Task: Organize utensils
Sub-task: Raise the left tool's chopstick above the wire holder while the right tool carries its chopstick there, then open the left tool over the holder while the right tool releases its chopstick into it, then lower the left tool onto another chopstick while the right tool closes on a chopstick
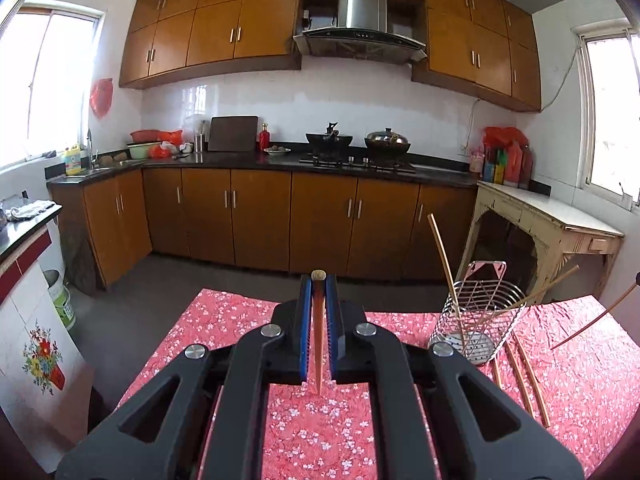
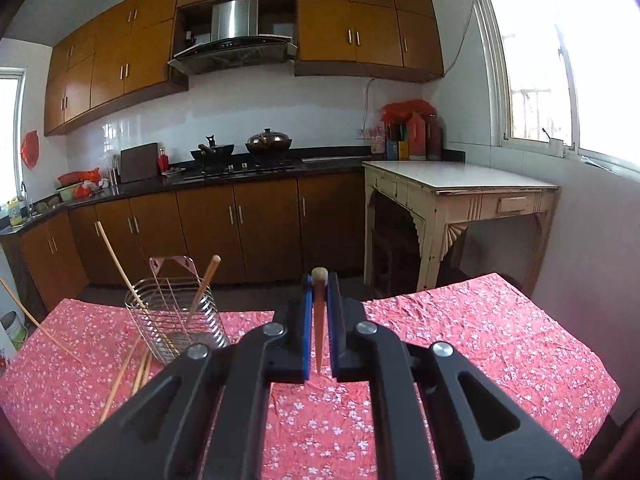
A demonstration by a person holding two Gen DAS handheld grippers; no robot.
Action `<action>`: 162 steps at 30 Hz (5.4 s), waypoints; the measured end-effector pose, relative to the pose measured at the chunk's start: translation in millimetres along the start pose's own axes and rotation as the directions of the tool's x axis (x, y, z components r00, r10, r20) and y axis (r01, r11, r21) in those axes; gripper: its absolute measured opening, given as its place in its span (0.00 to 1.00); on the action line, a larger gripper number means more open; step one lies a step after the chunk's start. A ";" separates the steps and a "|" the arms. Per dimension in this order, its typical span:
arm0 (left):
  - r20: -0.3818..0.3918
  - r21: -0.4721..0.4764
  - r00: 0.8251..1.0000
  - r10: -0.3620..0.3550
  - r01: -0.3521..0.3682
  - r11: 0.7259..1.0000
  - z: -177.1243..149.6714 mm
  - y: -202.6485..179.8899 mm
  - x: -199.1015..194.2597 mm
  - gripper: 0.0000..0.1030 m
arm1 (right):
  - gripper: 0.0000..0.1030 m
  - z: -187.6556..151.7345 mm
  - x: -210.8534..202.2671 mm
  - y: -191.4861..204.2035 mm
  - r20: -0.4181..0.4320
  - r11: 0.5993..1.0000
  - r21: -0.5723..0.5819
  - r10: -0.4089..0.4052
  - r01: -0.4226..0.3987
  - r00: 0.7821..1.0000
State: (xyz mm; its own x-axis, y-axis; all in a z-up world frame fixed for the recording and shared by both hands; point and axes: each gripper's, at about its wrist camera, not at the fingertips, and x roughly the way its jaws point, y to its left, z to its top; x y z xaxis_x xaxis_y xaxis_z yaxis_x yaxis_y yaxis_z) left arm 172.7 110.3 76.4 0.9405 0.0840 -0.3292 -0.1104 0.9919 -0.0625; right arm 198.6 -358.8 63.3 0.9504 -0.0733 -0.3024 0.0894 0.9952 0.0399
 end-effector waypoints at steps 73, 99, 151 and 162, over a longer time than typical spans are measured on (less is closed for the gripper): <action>0.042 0.037 0.988 -0.150 0.149 0.988 80.2 -162.7 109.5 0.08 | 0.09 90.5 137.8 121.1 -0.254 0.955 0.017 0.291 -0.297 0.922; -0.179 0.055 0.983 -0.032 0.043 0.998 -59.2 -51.7 49.0 0.58 | 0.36 -72.2 89.0 -1.1 -0.409 0.996 0.087 0.051 -0.017 0.911; -0.525 0.106 0.851 -0.002 0.068 0.992 -161.8 -25.1 112.8 0.27 | 0.15 -165.7 137.3 -5.9 -0.525 0.997 -0.038 -0.076 0.066 0.848; -0.535 0.112 0.845 0.010 0.060 0.992 -165.2 -30.9 111.9 0.51 | 0.21 -168.7 131.0 -9.1 -0.523 0.996 -0.041 -0.090 0.080 0.847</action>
State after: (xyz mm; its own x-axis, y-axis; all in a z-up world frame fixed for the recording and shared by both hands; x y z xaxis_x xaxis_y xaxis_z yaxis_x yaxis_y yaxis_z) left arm 228.3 73.3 -114.1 0.6215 0.0297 -0.7828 -0.0171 0.9996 0.0243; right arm 272.0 -366.6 -137.3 0.6413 -0.1174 -0.7582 0.1529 0.9880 -0.0237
